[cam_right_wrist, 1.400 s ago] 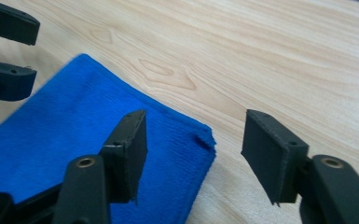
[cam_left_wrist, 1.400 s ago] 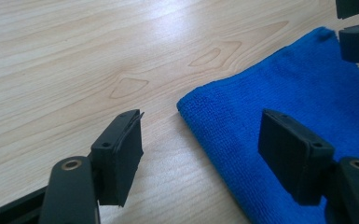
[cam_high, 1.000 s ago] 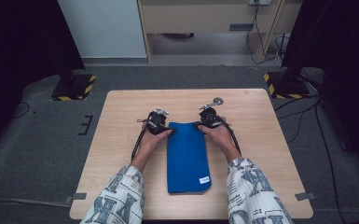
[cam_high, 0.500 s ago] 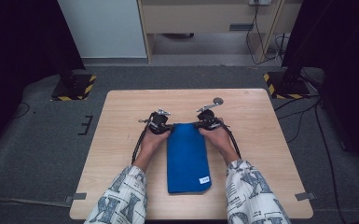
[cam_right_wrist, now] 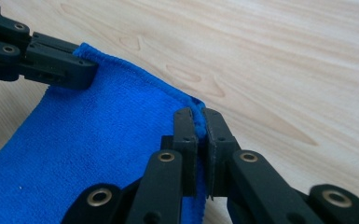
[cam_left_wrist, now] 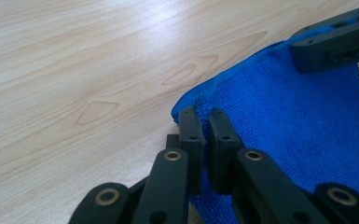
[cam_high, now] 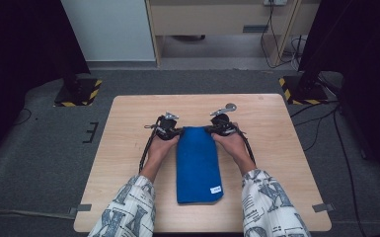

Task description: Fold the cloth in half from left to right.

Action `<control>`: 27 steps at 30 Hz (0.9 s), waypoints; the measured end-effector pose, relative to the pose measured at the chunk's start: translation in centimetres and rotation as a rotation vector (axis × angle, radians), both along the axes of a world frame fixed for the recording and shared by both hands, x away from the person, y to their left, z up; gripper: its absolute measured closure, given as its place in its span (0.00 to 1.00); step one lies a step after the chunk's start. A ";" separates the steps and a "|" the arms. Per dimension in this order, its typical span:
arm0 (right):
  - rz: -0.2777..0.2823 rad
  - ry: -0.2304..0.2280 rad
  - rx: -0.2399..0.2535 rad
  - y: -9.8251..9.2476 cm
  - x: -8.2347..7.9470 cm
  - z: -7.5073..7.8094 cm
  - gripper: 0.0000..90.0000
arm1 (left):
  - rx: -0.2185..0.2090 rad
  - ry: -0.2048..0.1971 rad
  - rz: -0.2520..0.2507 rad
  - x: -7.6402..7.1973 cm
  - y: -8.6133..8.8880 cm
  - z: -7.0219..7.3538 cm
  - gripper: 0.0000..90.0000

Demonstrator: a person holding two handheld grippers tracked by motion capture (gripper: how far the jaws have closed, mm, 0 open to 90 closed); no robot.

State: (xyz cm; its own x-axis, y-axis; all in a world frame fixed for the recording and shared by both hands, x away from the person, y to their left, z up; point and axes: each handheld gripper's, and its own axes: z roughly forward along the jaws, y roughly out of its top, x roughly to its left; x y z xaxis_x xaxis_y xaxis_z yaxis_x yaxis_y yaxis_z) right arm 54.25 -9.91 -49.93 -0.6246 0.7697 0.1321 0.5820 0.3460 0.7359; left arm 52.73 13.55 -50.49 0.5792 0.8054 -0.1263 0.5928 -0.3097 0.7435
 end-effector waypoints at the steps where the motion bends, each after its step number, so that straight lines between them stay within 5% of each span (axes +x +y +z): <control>1: -0.003 -0.004 0.007 -0.1 0.1 0.2 0.95 | -0.003 -0.002 0.002 0.0 0.0 0.0 0.95; 17: 0.000 -0.043 0.014 -0.7 -0.5 1.5 0.96 | -0.023 -0.029 0.013 -0.3 -0.2 1.0 0.95; 27: -0.019 -0.061 0.029 -1.4 -0.5 2.5 0.96 | -0.028 -0.063 -0.014 0.0 -0.8 3.2 0.95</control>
State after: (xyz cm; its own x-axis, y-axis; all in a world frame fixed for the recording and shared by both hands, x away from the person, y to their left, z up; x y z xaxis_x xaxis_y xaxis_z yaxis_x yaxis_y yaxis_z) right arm 53.74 -11.31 -47.43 -0.6174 0.7780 0.1162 0.5419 0.3136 0.7797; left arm 52.72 12.78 -47.28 0.5978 0.7938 -0.1118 0.5403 -0.2960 0.7877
